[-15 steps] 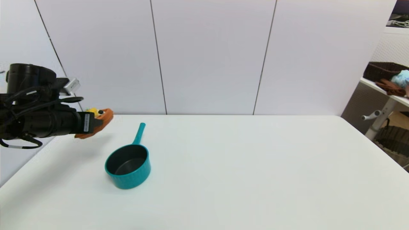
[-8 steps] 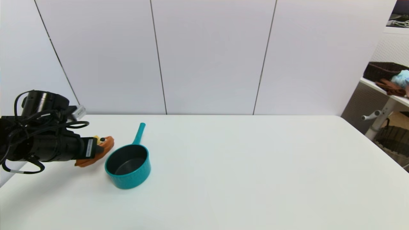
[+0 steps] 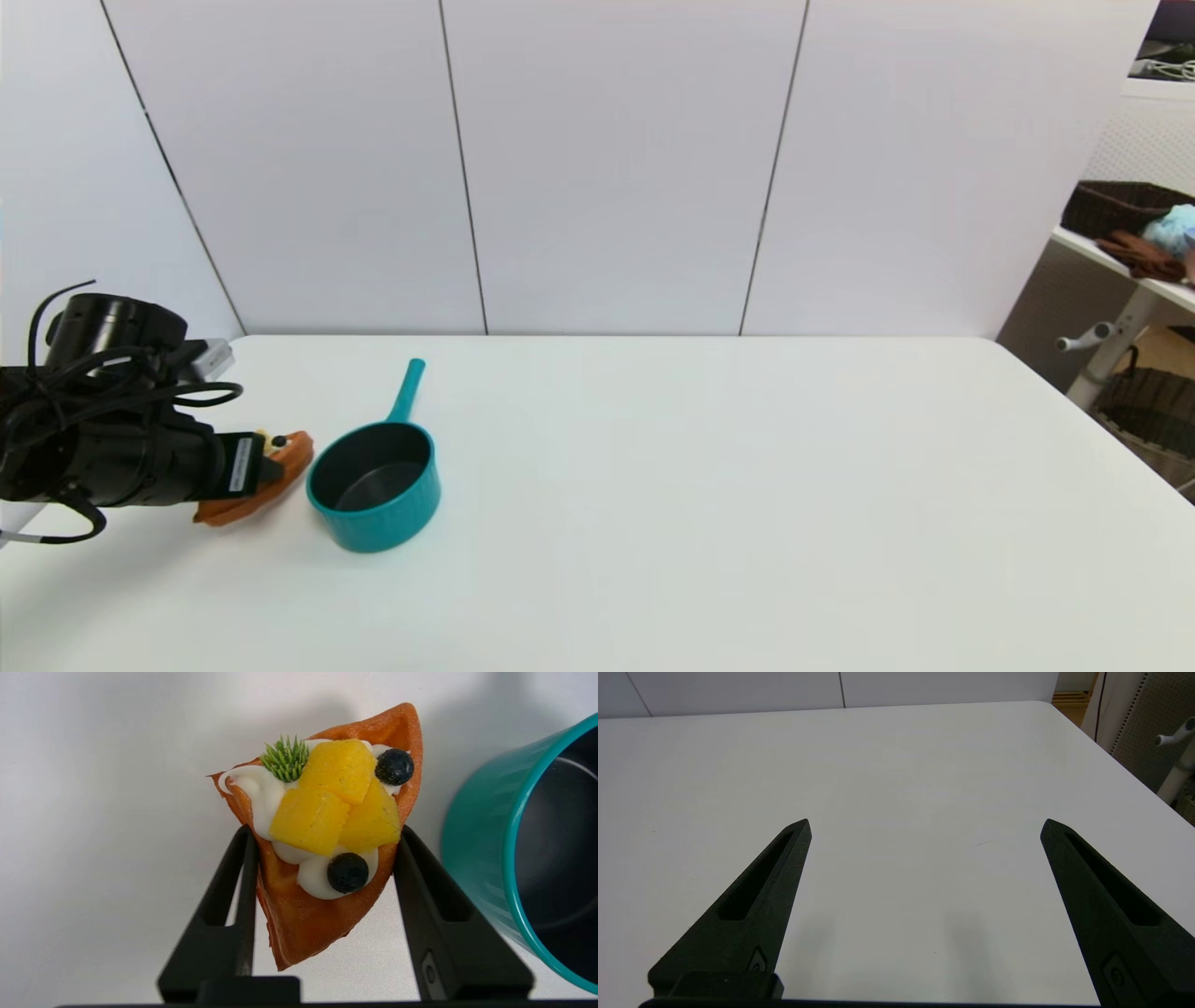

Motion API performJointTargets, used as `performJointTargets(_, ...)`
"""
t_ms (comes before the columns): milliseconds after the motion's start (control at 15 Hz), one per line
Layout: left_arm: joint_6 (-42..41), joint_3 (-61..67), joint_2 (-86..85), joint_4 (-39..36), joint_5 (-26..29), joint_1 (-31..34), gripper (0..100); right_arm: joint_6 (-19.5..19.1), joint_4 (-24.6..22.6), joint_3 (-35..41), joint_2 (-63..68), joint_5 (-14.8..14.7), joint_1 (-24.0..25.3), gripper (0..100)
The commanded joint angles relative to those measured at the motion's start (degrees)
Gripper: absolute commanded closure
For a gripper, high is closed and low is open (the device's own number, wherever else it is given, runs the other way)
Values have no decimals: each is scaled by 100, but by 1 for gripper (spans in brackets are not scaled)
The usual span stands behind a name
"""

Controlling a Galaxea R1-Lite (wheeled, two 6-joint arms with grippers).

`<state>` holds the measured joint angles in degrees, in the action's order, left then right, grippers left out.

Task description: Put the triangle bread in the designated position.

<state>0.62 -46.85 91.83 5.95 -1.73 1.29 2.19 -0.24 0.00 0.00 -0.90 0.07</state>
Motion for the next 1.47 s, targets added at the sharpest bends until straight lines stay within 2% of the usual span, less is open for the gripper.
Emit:
performJointTargets(67, -9, 62, -16, 3, 6, 47, 0, 0, -2, 0, 0, 2, 1, 0)
performJointTargets(467, -71, 132, -623, 126, 24, 55, 0, 0, -2, 0, 0, 2, 1, 0)
performJointTargets(800, -651, 739, -2503, 108, 173, 29, 0, 0, -2, 0, 0, 2, 1, 0)
performJointTargets(1067, -739, 1908, -4463, -850, 859, -6, 0, 0, -2, 0, 0, 2, 1, 0)
performJointTargets(1200, -686, 2452, -5360, -1228, 859, 3, 0, 0, -2, 0, 0, 2, 1, 0)
performJointTargets(1467, -695, 3621, -7214, -1228, 797, 3, 0, 0, -2, 0, 0, -6, 1, 0)
